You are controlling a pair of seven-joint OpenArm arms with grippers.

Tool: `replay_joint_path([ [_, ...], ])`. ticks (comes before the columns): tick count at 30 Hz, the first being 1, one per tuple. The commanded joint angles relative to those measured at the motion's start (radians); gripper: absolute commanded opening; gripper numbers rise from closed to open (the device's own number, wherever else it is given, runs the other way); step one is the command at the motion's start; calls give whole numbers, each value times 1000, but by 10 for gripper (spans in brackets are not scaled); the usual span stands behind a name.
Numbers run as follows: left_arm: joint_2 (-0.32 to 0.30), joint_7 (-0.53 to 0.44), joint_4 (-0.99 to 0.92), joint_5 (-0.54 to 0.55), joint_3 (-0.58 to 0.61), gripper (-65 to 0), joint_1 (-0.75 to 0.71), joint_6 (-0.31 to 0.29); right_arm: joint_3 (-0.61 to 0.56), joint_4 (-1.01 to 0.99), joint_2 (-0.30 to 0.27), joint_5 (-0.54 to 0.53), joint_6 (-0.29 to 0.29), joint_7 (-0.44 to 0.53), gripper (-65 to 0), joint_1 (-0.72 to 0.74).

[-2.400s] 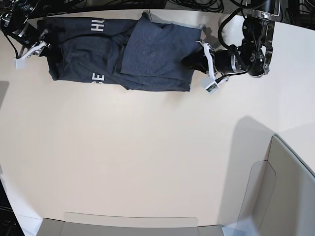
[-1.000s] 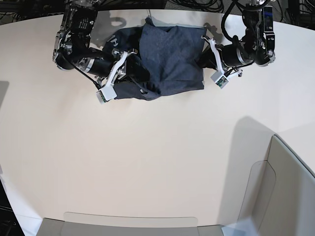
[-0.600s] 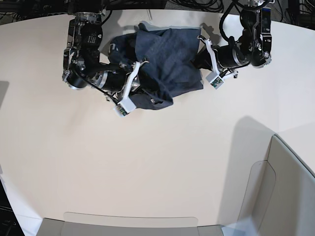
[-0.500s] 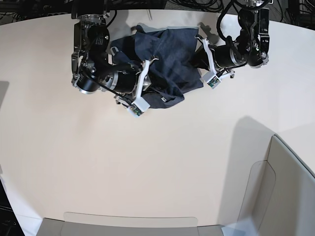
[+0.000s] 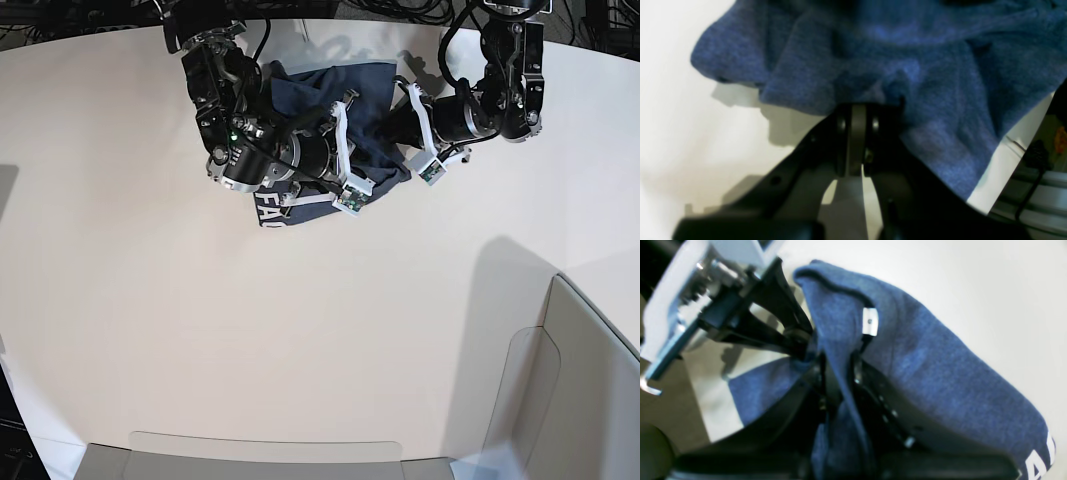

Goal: Layout the t-shirt on the table in an organized manner, then fold the t-shirt properly
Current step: 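Grasp the bundle's sides with both grippers and fold it over once more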

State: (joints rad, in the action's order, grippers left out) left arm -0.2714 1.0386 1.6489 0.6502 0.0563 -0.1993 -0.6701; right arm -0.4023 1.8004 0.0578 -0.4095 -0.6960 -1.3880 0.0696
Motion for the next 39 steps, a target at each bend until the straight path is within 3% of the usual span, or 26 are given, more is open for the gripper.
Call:
replay_joint_path([
  [1, -4, 58, -6, -68, -2, -650, -1, 17, -16, 16, 9, 1, -2, -8, -650, 19],
  [5, -4, 58, -8, -68, -2, -650, 13, 17, -88, 2, 1, 54, -2, -6, -628, 25],
  [14, -4, 58, -8, -68, -2, -650, 13, 17, -122, 0, 12, 54, -2, -6, -260, 62],
  [19, -4, 58, -8, -68, -2, -650, 13, 17, -113, 19, 41, 51, -2, -4, -173, 80],
  [28, -4, 56, -9, -68, -2, -650, 14, 17, -108, 29, 73, -107, -2, 37, -171, 161],
  [33, -6, 56, -9, -68, 0, -650, 14, 17, 50, 29, 53, -107, -2, 45, -180, 184],
  [35, -6, 56, -9, -68, 3, -650, 14, 17, 124, 29, 34, -111, -2, 45, -239, 197],
  [39, -6, 56, -11, -68, 4, -650, 14, 17, 245, 29, -8, -119, -2, 45, -491, 200],
])
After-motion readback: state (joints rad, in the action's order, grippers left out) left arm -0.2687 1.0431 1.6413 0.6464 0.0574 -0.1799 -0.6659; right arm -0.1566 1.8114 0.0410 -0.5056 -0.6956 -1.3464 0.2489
